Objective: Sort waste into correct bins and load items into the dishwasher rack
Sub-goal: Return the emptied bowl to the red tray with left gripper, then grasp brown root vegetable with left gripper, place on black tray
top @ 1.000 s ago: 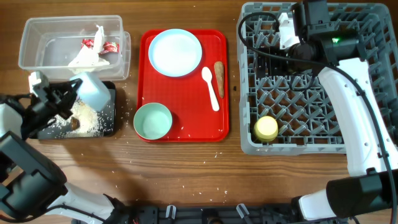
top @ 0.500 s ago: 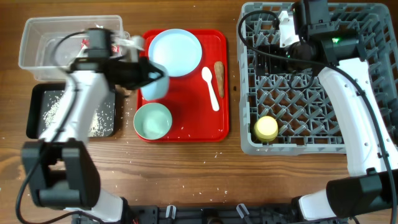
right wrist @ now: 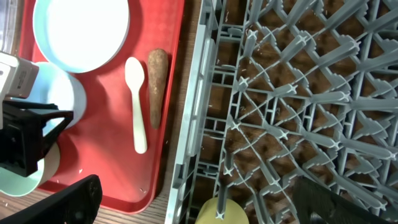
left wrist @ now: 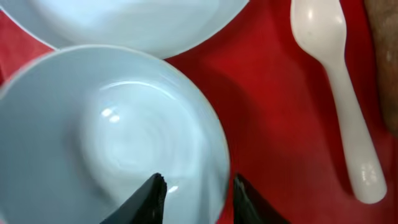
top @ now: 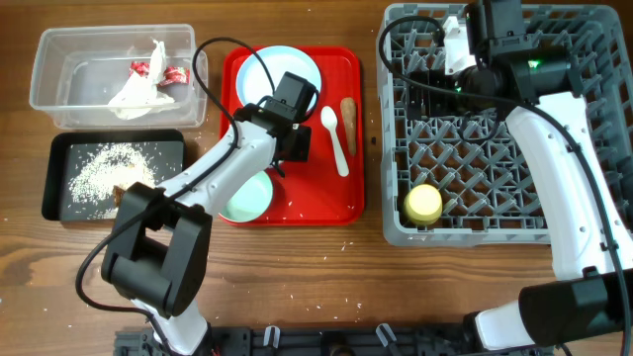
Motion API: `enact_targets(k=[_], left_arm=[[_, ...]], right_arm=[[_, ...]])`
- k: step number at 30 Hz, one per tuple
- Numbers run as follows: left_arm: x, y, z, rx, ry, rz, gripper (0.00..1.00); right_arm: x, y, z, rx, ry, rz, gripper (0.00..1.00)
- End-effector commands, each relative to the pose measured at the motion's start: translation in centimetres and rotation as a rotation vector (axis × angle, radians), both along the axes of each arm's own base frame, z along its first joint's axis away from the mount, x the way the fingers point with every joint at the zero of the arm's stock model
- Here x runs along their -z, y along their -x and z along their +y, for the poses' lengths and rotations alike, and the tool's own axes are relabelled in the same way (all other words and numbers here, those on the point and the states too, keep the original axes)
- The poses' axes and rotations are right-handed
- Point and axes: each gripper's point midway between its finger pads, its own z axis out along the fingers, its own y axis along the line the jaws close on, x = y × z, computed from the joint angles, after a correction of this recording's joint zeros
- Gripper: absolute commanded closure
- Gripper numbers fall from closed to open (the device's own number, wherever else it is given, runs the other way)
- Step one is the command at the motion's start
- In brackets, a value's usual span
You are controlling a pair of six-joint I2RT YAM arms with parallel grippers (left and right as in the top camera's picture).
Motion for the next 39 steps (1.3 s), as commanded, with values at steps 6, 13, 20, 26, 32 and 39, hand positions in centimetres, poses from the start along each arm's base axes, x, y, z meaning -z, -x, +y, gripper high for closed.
enact_targets(k=[6,13,20,26,32,39], left_arm=[[-4.5,-2.8,-2.5,0.021,0.110,-0.099,0.30],[-10.2,-5.3,-5.8,0.056,0.278,-0.187,0.21],[-14.0,-6.2,-7.1,0.037,0.344,-0.213,0.23],[-6.2,-6.2,-11.7,0.096,0.311,-0.103,0.26],[0.4,-6.1,-13.1,0.108,0.229,-0.033,0.32],[1.7,-8.3,-12.7,0.075,0.180,-0.117,0.42]], right_arm=[[-0.6,-0.9,1.6,-0.050,-0.066,-0.035,0.00],[-1.2,-2.0,1.9,0.018,-0.114,-0.068,0.00],[-1.5,-3.2,0.1,0.241,-0.122,-0.082,0.00],[-1.2,-3.1,-5.5,0.450,-0.114,-0.054,0.00],[-0.3,-1.6,-8.8,0.472,-0.065,0.009,0.00],[-0.2,-1.3,-8.8,0.467,-0.060,0.021,0.00]])
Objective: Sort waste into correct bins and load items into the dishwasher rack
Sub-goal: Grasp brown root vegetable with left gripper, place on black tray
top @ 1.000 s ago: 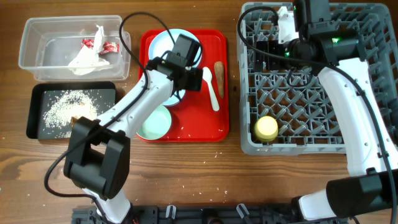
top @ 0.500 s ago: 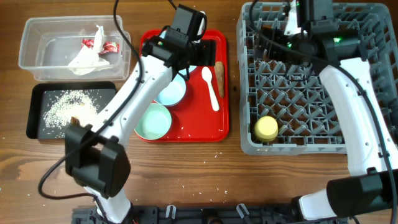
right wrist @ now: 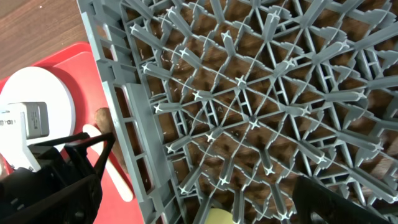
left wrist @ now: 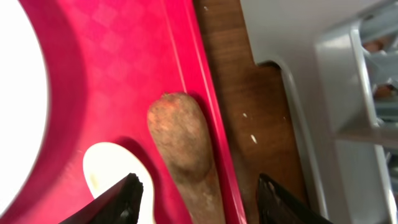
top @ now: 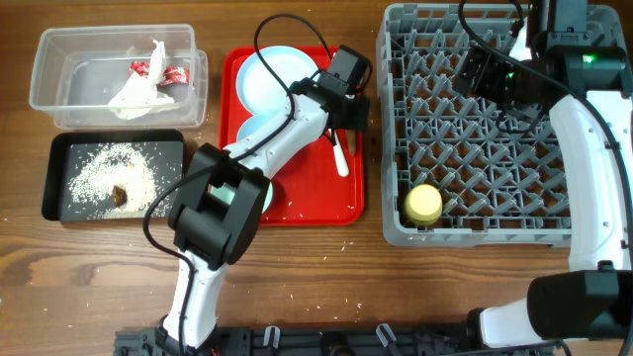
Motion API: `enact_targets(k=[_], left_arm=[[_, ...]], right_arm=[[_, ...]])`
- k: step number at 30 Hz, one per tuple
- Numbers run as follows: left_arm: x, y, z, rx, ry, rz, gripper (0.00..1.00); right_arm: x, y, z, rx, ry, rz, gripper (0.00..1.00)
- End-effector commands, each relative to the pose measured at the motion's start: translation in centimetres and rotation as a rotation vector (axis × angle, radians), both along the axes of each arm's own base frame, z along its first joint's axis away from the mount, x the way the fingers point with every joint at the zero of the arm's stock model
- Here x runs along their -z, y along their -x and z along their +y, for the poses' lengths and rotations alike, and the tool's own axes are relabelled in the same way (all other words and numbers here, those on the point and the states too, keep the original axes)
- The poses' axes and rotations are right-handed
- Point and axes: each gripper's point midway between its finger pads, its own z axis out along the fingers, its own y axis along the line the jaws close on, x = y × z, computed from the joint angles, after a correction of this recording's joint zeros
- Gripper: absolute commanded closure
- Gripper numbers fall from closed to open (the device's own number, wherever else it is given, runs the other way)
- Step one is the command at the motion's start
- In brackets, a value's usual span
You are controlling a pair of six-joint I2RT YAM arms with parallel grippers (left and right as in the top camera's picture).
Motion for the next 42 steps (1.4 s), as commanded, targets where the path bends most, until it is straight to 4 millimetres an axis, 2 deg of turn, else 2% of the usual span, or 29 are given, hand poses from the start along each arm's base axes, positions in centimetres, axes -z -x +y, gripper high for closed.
enact_targets(k=[1,3,5,10,12,15,20,23,24,26,28,30,32,34,37,39,40,41,42], left_arm=[[1.4,-1.3,0.2,-0.033,-0.046,-0.037,0.43],[2.1,-1.4,0.1,-0.034,-0.046,-0.035,0.47],[2.0,-1.6,-0.1,-0.033,-0.040,-0.045,0.48],[1.8,-1.8,-0.3,-0.033,-0.033,-0.054,0.62],[1.9,-1.8,-0.2,-0.033,-0.034,-0.053,0.63],[2.0,-1.9,-0.3,-0.033,-0.032,-0.055,0.63],[3.8,-1.1,-1.1,-0.012,-0.048,-0.032,0.61],[4.5,-0.5,-1.7,0.003,-0.056,-0.021,0.45],[4.5,-0.5,-1.8,0.004,-0.056,-0.021,0.46],[4.5,-0.6,-1.8,0.004,-0.054,-0.024,0.55],[4.4,-0.7,-1.9,0.004,-0.050,-0.030,0.75],[4.2,-0.9,-2.0,0.005,-0.043,-0.042,0.83],[2.5,-1.4,-2.0,-0.002,-0.030,-0.072,0.88],[-0.1,-2.0,-1.5,-0.018,-0.011,-0.109,0.88],[-9.6,-2.4,3.0,-0.100,0.017,-0.194,0.91],[-14.4,-1.8,7.3,-0.173,0.029,-0.211,0.91],[-16.3,-1.0,10.6,-0.274,0.036,-0.188,0.89],[-17.3,-0.2,13.5,-0.374,0.038,-0.159,0.89],[-18.3,1.5,18.4,-0.510,0.025,-0.101,0.90]], right_arm=[[-0.1,0.1,-0.2,-0.009,0.018,0.004,0.00],[0.0,0.2,-0.2,-0.009,0.018,0.009,0.00],[0.0,0.2,-0.2,-0.009,0.018,0.009,0.00],[0.1,0.4,-0.2,-0.029,0.027,0.017,0.00],[0.3,0.8,-0.1,-0.030,0.027,0.034,0.00],[0.4,1.2,-0.1,-0.032,0.027,0.050,0.00],[0.5,1.3,-0.1,-0.033,0.028,0.057,0.00],[0.5,1.4,-0.1,-0.034,0.027,0.060,0.00],[0.5,1.4,-0.1,-0.034,0.027,0.061,0.00],[0.5,1.4,-0.1,-0.034,0.027,0.062,0.00],[0.5,1.5,-0.1,-0.034,0.027,0.062,0.00],[0.5,1.5,-0.1,-0.034,0.027,0.063,0.00],[0.5,1.5,-0.1,-0.034,0.028,0.063,0.00],[0.5,1.5,-0.1,-0.039,0.030,0.063,0.00],[0.5,1.4,-0.1,-0.054,0.037,0.059,0.00],[0.5,1.4,-0.1,-0.054,0.036,0.059,0.00],[0.5,1.4,-0.1,-0.054,0.036,0.059,0.00],[0.5,1.4,-0.1,-0.054,0.037,0.059,0.00],[0.5,1.4,-0.1,-0.054,0.036,0.060,0.00]])
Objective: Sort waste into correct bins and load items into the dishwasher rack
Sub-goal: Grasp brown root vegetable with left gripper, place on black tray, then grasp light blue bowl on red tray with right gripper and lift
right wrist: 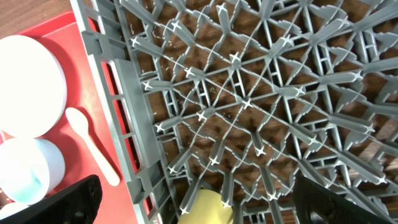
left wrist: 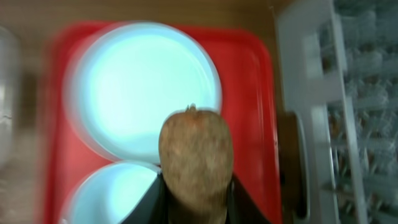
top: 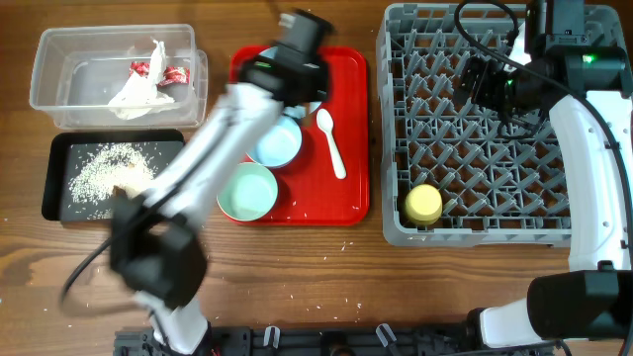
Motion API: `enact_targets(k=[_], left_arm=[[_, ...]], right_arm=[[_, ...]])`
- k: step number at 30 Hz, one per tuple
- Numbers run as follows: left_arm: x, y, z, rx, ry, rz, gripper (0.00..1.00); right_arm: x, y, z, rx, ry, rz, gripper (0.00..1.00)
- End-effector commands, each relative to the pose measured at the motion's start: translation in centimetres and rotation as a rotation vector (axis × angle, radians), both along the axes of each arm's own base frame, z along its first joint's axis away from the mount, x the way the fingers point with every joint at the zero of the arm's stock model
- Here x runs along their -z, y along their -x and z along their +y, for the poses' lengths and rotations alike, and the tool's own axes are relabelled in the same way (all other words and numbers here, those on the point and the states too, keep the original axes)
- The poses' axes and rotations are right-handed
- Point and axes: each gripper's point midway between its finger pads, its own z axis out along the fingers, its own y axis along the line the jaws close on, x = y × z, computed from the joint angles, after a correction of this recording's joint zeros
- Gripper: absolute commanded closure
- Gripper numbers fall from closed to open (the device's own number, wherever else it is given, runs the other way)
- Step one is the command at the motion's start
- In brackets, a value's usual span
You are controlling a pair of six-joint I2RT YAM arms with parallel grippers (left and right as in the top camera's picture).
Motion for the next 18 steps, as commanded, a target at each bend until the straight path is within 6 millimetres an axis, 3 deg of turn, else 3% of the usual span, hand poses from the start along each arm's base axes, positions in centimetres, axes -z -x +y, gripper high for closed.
enact_targets(k=[1,3,5,8,11,15,18], left_arm=[[-4.8,2.8,12.7,-0.384,0.036,0.054,0.91],[-4.2,4.7,19.7,-0.550,-0.010,0.132,0.96],[-2.2,6.5,26.1,-0.713,-0.042,0.221,0.96],[2.0,9.2,32.8,-0.921,-0.021,0.296,0.92],[6.9,10.0,35.8,-1.052,0.041,0.275,0.90],[14.2,10.8,35.8,-1.062,0.056,0.208,0.80],[16.1,11.7,35.5,-1.062,0.055,0.212,0.69]], right_arm=[[-0.2,-0.1,-0.2,-0.013,0.019,-0.007,0.00],[-0.2,-0.2,-0.2,-0.013,0.019,-0.012,0.00],[-0.3,-0.3,-0.2,-0.012,0.019,-0.017,0.00],[-0.3,-0.3,-0.2,-0.013,0.018,-0.015,0.00],[-0.3,-0.4,-0.1,-0.015,0.013,-0.017,0.00],[-0.3,-0.3,0.1,-0.020,0.002,-0.017,0.00],[-0.3,-0.3,0.2,-0.022,0.002,-0.017,0.00]])
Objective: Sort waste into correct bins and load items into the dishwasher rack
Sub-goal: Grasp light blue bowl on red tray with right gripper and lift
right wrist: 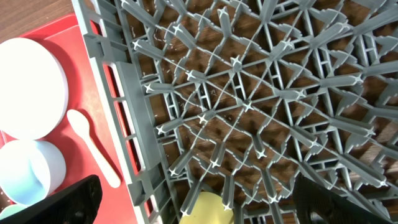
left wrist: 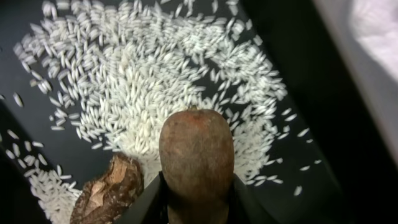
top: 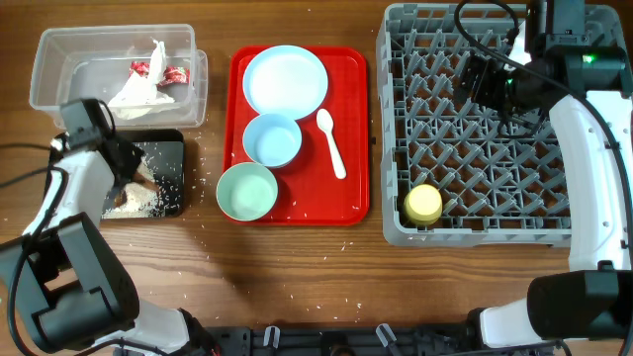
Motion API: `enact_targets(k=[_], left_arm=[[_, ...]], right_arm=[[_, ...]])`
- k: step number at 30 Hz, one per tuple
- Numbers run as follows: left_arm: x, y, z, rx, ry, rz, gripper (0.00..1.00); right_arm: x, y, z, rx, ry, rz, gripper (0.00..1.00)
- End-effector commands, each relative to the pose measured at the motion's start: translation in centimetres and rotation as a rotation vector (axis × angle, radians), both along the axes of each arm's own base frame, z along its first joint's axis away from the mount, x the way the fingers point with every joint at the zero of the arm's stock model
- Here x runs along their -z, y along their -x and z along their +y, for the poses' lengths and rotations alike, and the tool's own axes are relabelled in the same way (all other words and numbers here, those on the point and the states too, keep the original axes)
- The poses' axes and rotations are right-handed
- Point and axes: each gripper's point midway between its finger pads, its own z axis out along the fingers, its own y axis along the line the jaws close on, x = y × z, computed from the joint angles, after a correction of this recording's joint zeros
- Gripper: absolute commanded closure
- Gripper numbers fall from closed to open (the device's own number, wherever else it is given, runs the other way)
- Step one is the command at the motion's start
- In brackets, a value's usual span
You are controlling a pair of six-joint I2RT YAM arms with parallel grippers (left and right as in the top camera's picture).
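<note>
My left gripper [left wrist: 196,202] is shut on a brown oblong food scrap [left wrist: 196,155], held just over the black tray [left wrist: 311,112] of scattered rice [left wrist: 143,81]. In the overhead view the left gripper [top: 124,163] sits at that black tray [top: 170,150] on the far left. A second brown scrap [left wrist: 106,190] lies in the rice. My right gripper [right wrist: 202,205] hangs wide open over the grey dishwasher rack [right wrist: 280,93], above a yellow cup [right wrist: 208,211].
The red tray [top: 351,188] holds a white plate [top: 285,79], a blue bowl [top: 272,138], a green bowl [top: 246,191] and a white spoon [top: 331,141]. A clear bin [top: 59,59] with wrappers stands behind the black tray. The rack [top: 495,129] fills the right side.
My left gripper, still shut on the brown scrap, was above the plate on the red tray and is now over the black rice tray at the far left. The right arm has not moved.
First my left gripper stood open at the blue bowl's rim, with the brown scrap lying right of the spoon. Then it was open around that scrap at the tray's right edge. Then it held the scrap above the plate, and now over the black tray.
</note>
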Motion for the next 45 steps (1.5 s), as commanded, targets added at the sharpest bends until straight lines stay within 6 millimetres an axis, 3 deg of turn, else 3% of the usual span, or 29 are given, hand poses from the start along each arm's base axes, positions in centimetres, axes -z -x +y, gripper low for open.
enact_targets(k=[1,2,4,6,9,11,13,14,15,18,22,25,27,31,36,38,39,42,45], left_arm=[[0.9,0.7,-0.2,-0.009,0.002,0.002,0.65],[0.8,0.7,-0.2,-0.009,0.001,-0.001,0.56],[0.8,0.5,-0.1,-0.009,-0.001,-0.007,0.49],[0.2,0.0,0.1,-0.004,-0.012,-0.033,0.37],[-3.7,-2.0,-0.8,0.107,-0.002,-0.131,0.29],[-8.6,-4.1,-3.4,0.310,0.029,-0.282,0.28],[-12.5,-4.6,-6.7,0.488,0.035,-0.393,0.27],[-13.3,-4.4,-7.6,0.511,0.032,-0.406,0.27],[-13.8,-4.3,-8.7,0.538,0.033,-0.412,0.26],[-13.4,-4.0,-16.0,0.764,0.054,-0.367,0.26],[-13.2,-3.2,-20.6,0.843,0.088,-0.329,0.30],[-14.5,-2.6,-20.8,0.830,0.018,-0.266,0.28],[-16.9,-2.4,-19.6,0.746,-0.014,-0.227,0.28],[-19.4,-1.6,-18.8,0.728,-0.025,-0.129,0.24],[-18.3,-2.4,-17.4,0.684,-0.017,-0.097,0.19],[-17.7,-2.7,-14.5,0.600,-0.014,-0.084,0.19],[-17.3,-2.7,-12.0,0.532,-0.013,-0.072,0.20],[-16.3,-2.6,-7.7,0.417,-0.011,-0.058,0.17],[-15.9,-3.3,-5.6,0.366,-0.022,-0.076,0.09]], right_arm=[[-0.2,-0.1,0.1,-0.022,0.003,-0.008,0.00],[-0.2,-0.1,0.2,-0.022,0.003,-0.008,0.00],[-0.2,-0.1,0.1,-0.022,0.004,-0.008,0.00],[-0.2,-0.1,0.2,-0.023,0.004,-0.009,0.00],[-0.4,-0.4,1.1,-0.078,-0.014,-0.027,0.00],[-1.0,-1.0,3.4,-0.176,-0.092,-0.072,0.00],[-2.0,-1.8,5.5,-0.235,-0.173,-0.127,0.00],[-2.3,-2.0,6.3,-0.261,-0.185,-0.144,0.00],[-2.5,-2.1,7.0,-0.282,-0.190,-0.155,0.00],[-3.4,-2.5,11.7,-0.392,-0.199,-0.216,0.00],[-4.5,-2.2,17.5,-0.508,-0.229,-0.285,0.05],[-4.2,-2.5,21.2,-0.554,-0.247,-0.311,0.07],[-3.3,-2.8,23.6,-0.591,-0.261,-0.315,0.10],[1.2,-3.7,26.8,-0.574,-0.316,-0.219,0.13],[7.6,-2.5,29.3,-0.552,-0.317,-0.044,0.24],[10.2,-1.7,30.4,-0.549,-0.308,0.022,0.35],[11.3,-1.4,30.7,-0.551,-0.302,0.048,0.43],[14.2,-1.3,30.5,-0.490,-0.257,0.110,0.56],[16.5,-1.6,30.1,-0.433,-0.217,0.142,0.64]])
